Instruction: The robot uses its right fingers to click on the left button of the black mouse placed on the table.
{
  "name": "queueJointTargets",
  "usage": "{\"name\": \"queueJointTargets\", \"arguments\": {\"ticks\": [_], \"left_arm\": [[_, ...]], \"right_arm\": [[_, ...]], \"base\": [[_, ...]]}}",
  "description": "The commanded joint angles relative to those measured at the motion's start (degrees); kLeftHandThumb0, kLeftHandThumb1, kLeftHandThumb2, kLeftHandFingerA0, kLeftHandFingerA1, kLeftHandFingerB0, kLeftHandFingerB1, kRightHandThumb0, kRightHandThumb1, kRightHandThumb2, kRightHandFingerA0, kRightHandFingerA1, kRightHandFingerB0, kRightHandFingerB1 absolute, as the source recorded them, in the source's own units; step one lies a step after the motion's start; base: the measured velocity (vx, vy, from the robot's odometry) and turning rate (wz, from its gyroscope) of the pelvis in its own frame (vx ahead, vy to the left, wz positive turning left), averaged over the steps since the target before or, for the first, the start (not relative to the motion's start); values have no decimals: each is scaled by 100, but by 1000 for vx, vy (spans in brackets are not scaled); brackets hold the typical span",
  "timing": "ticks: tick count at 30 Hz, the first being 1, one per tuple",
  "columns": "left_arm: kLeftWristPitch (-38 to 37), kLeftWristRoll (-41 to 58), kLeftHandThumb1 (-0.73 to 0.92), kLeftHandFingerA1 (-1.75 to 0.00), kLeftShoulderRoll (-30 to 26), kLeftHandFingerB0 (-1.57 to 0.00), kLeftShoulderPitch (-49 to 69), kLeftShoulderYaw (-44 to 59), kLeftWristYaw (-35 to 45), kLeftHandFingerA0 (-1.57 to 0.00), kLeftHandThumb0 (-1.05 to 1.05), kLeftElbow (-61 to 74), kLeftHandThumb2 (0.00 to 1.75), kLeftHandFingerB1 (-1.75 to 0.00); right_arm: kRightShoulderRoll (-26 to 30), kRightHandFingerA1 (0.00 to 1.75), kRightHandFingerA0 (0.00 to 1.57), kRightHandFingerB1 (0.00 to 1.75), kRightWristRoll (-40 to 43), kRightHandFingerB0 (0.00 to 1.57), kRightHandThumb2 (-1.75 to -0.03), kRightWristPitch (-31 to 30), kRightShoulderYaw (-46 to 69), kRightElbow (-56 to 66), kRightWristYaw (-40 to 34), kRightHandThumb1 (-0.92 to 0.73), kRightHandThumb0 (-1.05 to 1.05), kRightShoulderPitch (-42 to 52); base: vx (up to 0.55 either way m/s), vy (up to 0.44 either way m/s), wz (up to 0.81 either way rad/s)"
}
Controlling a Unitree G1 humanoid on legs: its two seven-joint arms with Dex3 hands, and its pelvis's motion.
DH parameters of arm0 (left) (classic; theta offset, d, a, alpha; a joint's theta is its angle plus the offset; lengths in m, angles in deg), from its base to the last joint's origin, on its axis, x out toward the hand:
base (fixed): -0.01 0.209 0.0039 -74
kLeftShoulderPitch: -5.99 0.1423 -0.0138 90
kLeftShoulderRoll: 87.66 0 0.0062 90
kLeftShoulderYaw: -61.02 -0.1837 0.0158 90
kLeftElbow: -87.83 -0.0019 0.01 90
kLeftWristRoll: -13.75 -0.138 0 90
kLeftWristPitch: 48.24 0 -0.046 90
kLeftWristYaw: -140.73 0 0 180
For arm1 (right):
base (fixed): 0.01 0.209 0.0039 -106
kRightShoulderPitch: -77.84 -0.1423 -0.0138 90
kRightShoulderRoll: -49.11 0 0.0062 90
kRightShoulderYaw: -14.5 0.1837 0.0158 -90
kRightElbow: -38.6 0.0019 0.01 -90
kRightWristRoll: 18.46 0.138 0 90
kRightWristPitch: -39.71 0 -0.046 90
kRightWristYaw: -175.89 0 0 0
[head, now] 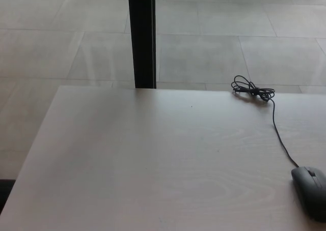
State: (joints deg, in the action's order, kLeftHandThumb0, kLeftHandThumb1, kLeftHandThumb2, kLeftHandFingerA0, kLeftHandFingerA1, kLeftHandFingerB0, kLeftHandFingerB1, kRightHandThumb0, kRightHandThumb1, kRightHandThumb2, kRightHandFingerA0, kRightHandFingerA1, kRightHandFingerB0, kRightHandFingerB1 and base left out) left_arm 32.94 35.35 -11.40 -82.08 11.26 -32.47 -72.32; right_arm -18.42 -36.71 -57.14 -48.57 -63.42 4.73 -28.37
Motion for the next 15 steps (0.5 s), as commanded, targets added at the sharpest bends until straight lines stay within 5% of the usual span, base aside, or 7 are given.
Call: {"name": "queueJointTargets", "arguments": {"ticks": [1, 2, 4, 5, 6, 7, 15], "left_arm": [[-210, 90, 92, -62, -68, -42, 44, 43, 17, -47, -103, -44, 81, -41], [-209, 79, 91, -63, -67, -41, 42, 38, -20, -52, -103, -51, 88, -41], [-234, 52, 91, -62, -60, -41, 60, 16, -36, -48, -101, -48, 87, -41], [-201, 64, 92, -60, -44, -38, 78, 12, 17, -43, -100, -1, 87, -41], [-167, 68, 92, -61, -40, -38, 53, 15, -22, -44, -99, -18, 87, -40], [-126, 90, 92, -60, -42, -38, 32, 31, -32, -43, -100, -23, 85, -40], [-210, 140, 92, -60, 16, -44, 29, 84, 6, -56, -99, -40, 85, -38]], "right_arm": [[-634, 58, 52, 46, 1515, 34, -111, -801, 2138, -238, -402, -70, -96, 975], [-773, 48, 55, 39, 1559, 36, -84, -944, 2301, -138, -501, -74, -97, 1024], [-1170, 50, 55, 39, 1731, 36, -85, -1215, 2711, 157, -715, -75, -94, 1144], [-1301, 44, 56, 34, 1874, 39, -69, -1027, 2868, 46, -732, -92, -87, 1250], [-1456, 60, 63, 48, 1925, 32, -112, -1081, 3017, 86, -830, -73, -88, 1294], [-1582, 45, 60, 33, 2004, 36, -69, -1099, 3157, 60, -919, -92, -86, 1289], [-2674, 42, 45, 32, 2761, 34, -68, -707, 4145, -750, -1466, -92, -86, 1340]], "base": [[0, 0, 0], [0, 0, 0], [0, 0, 0], [0, 0, 0], [0, 0, 0], [0, 0, 0], [0, 0, 0]]}}
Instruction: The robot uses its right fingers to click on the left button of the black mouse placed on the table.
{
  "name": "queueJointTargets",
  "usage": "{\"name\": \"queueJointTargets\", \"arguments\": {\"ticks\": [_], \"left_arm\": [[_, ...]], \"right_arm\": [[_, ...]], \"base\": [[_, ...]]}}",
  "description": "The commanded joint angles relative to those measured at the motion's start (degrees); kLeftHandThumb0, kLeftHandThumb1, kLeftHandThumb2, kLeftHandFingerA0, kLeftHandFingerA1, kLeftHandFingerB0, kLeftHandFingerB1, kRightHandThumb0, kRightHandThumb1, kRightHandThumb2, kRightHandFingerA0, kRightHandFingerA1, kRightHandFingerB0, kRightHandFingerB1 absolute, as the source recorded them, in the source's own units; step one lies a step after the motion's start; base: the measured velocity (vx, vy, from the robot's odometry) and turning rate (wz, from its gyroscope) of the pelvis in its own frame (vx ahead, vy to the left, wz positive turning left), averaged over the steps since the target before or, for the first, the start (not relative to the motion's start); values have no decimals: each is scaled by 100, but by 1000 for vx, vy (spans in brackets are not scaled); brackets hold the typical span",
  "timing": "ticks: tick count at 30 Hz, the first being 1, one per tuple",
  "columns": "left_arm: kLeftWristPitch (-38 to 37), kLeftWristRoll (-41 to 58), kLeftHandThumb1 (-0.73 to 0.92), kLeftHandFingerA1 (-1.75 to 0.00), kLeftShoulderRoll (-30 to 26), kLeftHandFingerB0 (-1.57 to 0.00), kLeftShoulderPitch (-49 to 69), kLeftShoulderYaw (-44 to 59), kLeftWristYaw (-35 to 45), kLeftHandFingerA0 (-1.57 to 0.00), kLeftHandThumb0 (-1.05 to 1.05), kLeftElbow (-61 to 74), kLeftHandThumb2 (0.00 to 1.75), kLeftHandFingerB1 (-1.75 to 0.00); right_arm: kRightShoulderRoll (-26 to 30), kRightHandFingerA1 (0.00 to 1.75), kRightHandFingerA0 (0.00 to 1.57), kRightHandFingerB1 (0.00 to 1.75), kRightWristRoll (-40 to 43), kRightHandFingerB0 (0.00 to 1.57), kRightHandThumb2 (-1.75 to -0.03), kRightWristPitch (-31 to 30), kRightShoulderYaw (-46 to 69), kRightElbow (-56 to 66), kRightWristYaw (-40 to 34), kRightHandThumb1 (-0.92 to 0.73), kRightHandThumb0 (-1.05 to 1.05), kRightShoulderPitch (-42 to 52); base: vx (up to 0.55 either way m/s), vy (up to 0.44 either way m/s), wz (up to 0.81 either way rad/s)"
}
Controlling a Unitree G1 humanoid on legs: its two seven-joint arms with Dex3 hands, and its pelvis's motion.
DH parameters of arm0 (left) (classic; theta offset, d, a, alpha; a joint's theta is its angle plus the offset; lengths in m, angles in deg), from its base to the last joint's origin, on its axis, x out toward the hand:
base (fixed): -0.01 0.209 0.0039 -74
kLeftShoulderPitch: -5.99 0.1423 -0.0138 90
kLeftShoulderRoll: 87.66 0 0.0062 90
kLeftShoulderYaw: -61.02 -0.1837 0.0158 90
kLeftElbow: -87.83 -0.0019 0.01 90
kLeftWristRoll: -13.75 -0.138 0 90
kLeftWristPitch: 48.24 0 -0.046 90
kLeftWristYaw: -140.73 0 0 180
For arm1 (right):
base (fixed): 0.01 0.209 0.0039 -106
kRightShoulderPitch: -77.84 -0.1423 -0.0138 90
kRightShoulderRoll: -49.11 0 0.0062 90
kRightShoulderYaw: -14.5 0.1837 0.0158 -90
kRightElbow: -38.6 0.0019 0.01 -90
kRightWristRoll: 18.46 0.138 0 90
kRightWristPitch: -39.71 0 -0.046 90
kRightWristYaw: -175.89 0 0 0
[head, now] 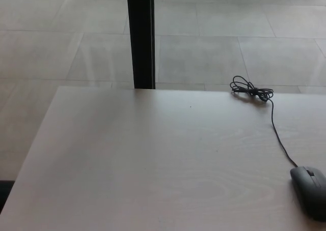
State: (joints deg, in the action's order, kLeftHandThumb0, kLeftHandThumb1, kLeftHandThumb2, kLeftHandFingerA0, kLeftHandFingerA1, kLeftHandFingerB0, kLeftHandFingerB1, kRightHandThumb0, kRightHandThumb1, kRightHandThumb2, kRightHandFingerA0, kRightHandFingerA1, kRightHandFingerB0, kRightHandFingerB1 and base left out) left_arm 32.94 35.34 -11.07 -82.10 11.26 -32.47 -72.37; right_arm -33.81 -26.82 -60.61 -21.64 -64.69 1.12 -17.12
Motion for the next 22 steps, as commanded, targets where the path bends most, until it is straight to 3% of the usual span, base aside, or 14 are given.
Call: {"name": "queueJointTargets", "arguments": {"ticks": [1, 5, 7, 8, 9, 12, 13, 14, 15, 16, 19, 20, 21, 22], "left_arm": [[-215, 129, 92, -60, -4, -44, 19, 78, -54, -56, -99, -47, 85, -38], [-205, 140, 92, -61, -18, -41, 22, 82, -15, -54, -100, -3, 86, -39], [-215, 174, 81, -64, -15, -35, 52, 113, 42, -46, -99, -1, 123, -50], [-215, 167, 81, -66, -16, -34, 55, 113, -1, -54, -96, -7, 125, -50], [-190, 164, 92, -61, -20, -38, 50, 119, -57, -59, -101, -16, 81, -40], [-67, 133, 92, -60, -54, -39, 1, 109, -196, -63, -97, -14, 85, -39], [-42, 177, 83, -67, -54, -34, -5, 147, -142, -56, -95, -22, 122, -51], [-39, 177, 83, -67, -52, -34, -7, 153, -136, -56, -95, -23, 122, -51], [-49, 178, 92, -64, -45, -38, 1, 159, -115, -56, -101, -12, 86, -43], [-63, 163, 82, -65, -37, -32, 15, 155, -99, -50, -94, -2, 123, -50], [-103, 107, 83, -67, -41, -31, 5, 131, -168, -55, -96, -67, 125, -50], [-125, 102, 84, -66, -34, -32, 2, 130, -193, -54, -96, -74, 124, -51], [-100, 127, 82, -66, -33, -31, -5, 151, -203, -54, -96, -75, 124, -50], [-56, 163, 82, -66, -35, -31, -16, 181, -202, -54, -96, -81, 124, -50]], "right_arm": [[-1180, 42, 45, 32, 1856, 34, -68, -414, 1554, -682, -1137, -92, -86, 168], [-1358, 45, 58, 34, 2122, 39, -68, -365, 1815, -1187, -1154, -92, -85, 47], [-1454, 43, 51, 33, 2097, 41, -68, -111, 1739, -1414, -992, -90, -84, 108], [-1520, 56, 45, 46, 1971, 31, -112, -13, 1572, -1457, -842, -69, -81, 210], [-1538, 41, 46, 32, 1953, 39, -68, 141, 1468, -1601, -610, -89, -87, 284], [-1647, 41, 44, 33, 1993, 39, -67, 240, 1318, -1600, -396, -89, -88, 381], [-1757, 55, 43, 47, 1991, 35, -111, 254, 1231, -1533, -374, -67, -83, 432], [-1765, 55, 43, 47, 2014, 35, -111, 264, 1207, -1528, -378, -67, -83, 453], [-1769, 57, 46, 46, 2001, 31, -111, 305, 1147, -1544, -368, -67, -81, 480], [-1794, 42, 45, 33, 1962, 40, -67, 355, 1032, -1550, -346, -89, -86, 526], [-1836, 41, 45, 33, 2026, 40, -68, 391, 832, -1524, -372, -89, -87, 625], [-1822, 54, 38, 44, 2071, 26, -115, 406, 754, -1544, -383, -73, -86, 657], [-1805, 41, 44, 33, 2088, 40, -68, 426, 688, -1577, -387, -89, -87, 682], [-1793, 41, 44, 33, 2088, 40, -68, 450, 637, -1608, -388, -89, -87, 701]], "base": [[0, 0, 0], [0, 0, 0], [0, 0, 0], [0, 0, 0], [0, 0, 0], [0, 0, 0], [0, 0, 0], [0, 0, 0], [0, 0, 0], [0, 0, 0], [0, 0, 0], [0, 0, 0], [0, 0, 0], [0, 0, 0]]}}
